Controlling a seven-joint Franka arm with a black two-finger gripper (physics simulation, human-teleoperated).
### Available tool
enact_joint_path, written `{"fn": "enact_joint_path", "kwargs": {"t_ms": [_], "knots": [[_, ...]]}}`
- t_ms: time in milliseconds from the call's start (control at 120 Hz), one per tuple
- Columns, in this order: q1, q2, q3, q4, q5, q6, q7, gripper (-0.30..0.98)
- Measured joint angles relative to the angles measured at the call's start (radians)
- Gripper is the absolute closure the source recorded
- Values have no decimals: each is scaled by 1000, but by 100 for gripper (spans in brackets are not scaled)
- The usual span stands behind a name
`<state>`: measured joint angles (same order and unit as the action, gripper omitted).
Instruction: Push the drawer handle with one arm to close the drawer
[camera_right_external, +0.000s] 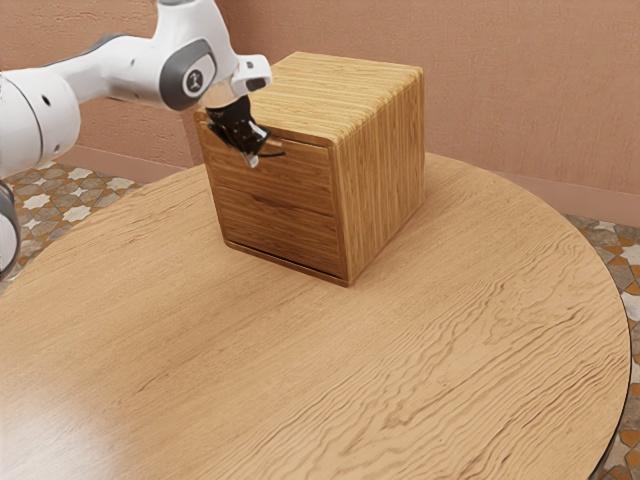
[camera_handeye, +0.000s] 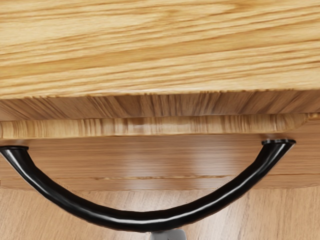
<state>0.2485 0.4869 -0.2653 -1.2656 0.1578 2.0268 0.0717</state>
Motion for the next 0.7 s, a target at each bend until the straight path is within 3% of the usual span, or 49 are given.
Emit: {"fn": "enact_joint_path", "kwargs": {"t_ms": [233, 300, 358, 475, 575, 700], "knots": [[-1, -26, -6, 7, 3, -49, -8, 79], [-4, -103, -9, -27, -2, -126, -20, 79], [-1, -254, -10, -163, -22, -189, -32, 78], [-2, -514, -11, -402, -67, -281, -58, 53], [-10, -557, -23, -435, -90, -352, -76, 33], [28, -561, -34, -437, -115, -412, -93, 19]]}}
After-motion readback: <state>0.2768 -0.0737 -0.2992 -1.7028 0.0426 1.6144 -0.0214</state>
